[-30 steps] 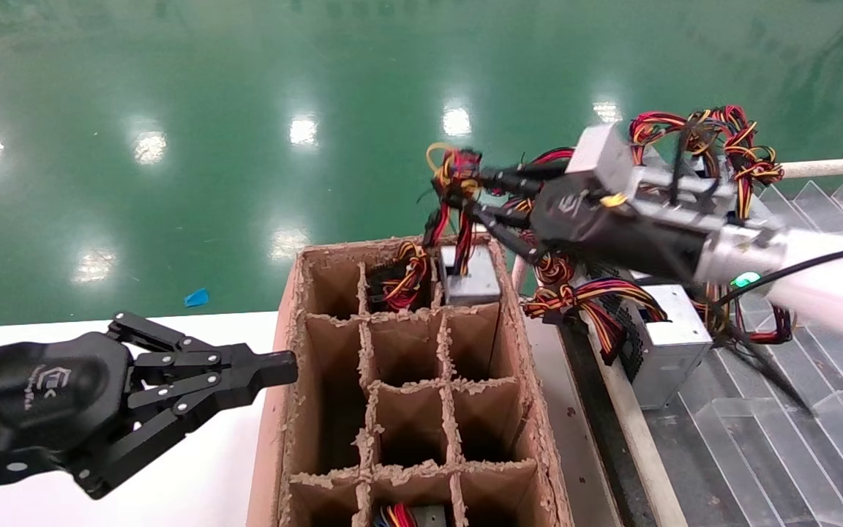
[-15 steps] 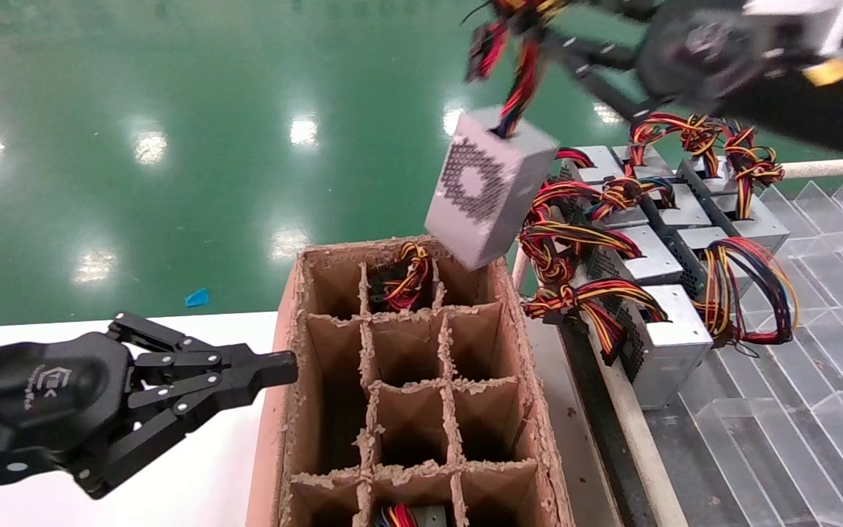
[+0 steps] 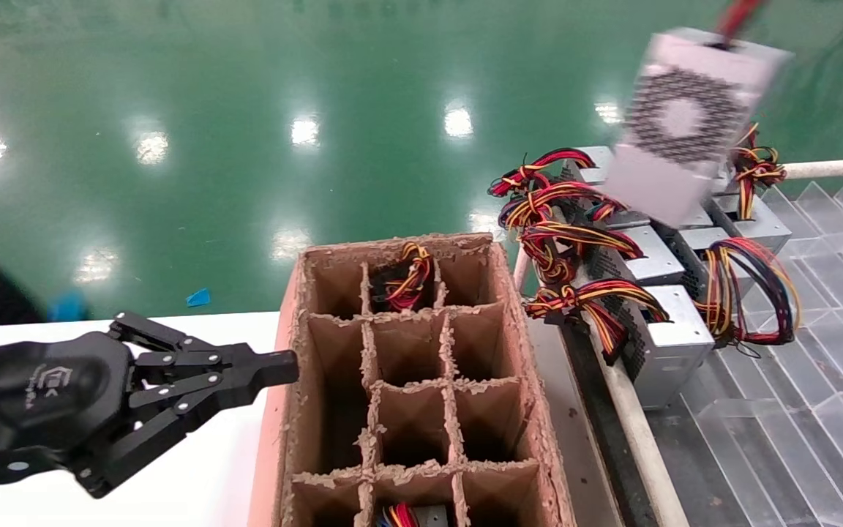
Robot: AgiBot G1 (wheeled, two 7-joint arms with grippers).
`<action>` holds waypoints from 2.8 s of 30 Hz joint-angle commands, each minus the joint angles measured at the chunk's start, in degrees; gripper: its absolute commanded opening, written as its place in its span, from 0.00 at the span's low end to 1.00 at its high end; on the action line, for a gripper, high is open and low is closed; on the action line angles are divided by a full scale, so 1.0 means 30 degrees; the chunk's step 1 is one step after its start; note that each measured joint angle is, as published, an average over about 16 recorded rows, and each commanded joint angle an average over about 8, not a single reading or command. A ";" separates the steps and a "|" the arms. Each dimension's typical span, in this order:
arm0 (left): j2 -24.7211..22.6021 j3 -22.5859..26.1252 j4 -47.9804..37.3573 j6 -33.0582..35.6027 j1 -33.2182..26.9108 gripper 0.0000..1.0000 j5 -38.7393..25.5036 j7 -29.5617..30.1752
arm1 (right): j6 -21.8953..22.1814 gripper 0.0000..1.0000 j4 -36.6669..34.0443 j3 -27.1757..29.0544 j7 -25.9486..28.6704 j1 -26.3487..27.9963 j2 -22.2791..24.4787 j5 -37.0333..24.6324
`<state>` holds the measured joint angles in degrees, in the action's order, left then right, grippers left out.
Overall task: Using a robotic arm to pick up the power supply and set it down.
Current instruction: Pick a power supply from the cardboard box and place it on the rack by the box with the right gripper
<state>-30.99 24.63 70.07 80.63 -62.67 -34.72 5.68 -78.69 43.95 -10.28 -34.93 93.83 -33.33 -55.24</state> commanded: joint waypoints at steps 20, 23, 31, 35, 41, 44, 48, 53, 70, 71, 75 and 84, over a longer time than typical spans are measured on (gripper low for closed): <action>0.0000 0.0000 0.0000 0.0000 0.0000 0.00 0.0000 0.0000 | 0.8366 0.00 0.4740 0.2376 0.4069 -0.9620 0.6978 -0.0852; 0.0000 0.0000 0.0000 0.0000 0.0000 0.00 0.0000 0.0000 | 0.8615 0.00 0.4566 0.2681 0.4028 -1.0962 0.7029 -0.0438; 0.0000 0.0000 0.0000 0.0000 0.0000 0.00 0.0000 0.0000 | 0.8591 0.00 0.4527 0.3587 0.3729 -1.4313 0.6586 0.0976; 0.0000 0.0000 0.0000 0.0000 0.0000 0.00 0.0000 0.0000 | 0.8675 0.00 0.4870 0.4098 0.3630 -1.5716 0.6357 0.1562; 0.0000 0.0000 0.0000 0.0000 0.0000 0.00 0.0000 0.0000 | 0.8966 0.00 0.5585 0.4980 0.3713 -1.7351 0.6429 0.2220; 0.0000 0.0000 0.0000 0.0000 0.0000 0.00 0.0000 0.0000 | 0.8894 0.00 0.6013 0.5328 0.3986 -1.8091 0.6519 0.2541; 0.0000 0.0000 0.0000 0.0000 0.0000 0.00 0.0000 0.0000 | 0.8787 0.00 0.6760 0.5719 0.4406 -1.9061 0.6583 0.2888; 0.0000 0.0000 0.0000 0.0000 0.0000 0.00 0.0000 0.0000 | 0.8926 0.00 0.7781 0.6280 0.4889 -2.0080 0.6586 0.3253; 0.0000 0.0000 0.0000 0.0000 0.0000 0.00 0.0000 0.0000 | 1.0959 0.00 0.9174 0.6299 0.6165 -2.0948 0.6336 0.2942; 0.0000 0.0000 0.0000 0.0000 0.0000 0.00 0.0000 0.0000 | 1.1184 0.00 0.9088 0.6203 0.6140 -2.0891 0.6281 0.2805; 0.0000 0.0000 0.0000 0.0000 0.0000 0.00 0.0000 0.0000 | 1.1855 0.00 0.8646 0.5863 0.5987 -2.0496 0.5862 0.2487; 0.0000 0.0000 0.0000 0.0000 0.0000 0.00 0.0000 0.0000 | 1.1457 0.20 0.7230 0.4546 0.5913 -1.8866 0.4767 0.2202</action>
<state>-30.99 24.63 70.07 80.63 -62.67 -34.72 5.68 -44.55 65.74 3.32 -16.96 37.40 -18.62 -48.82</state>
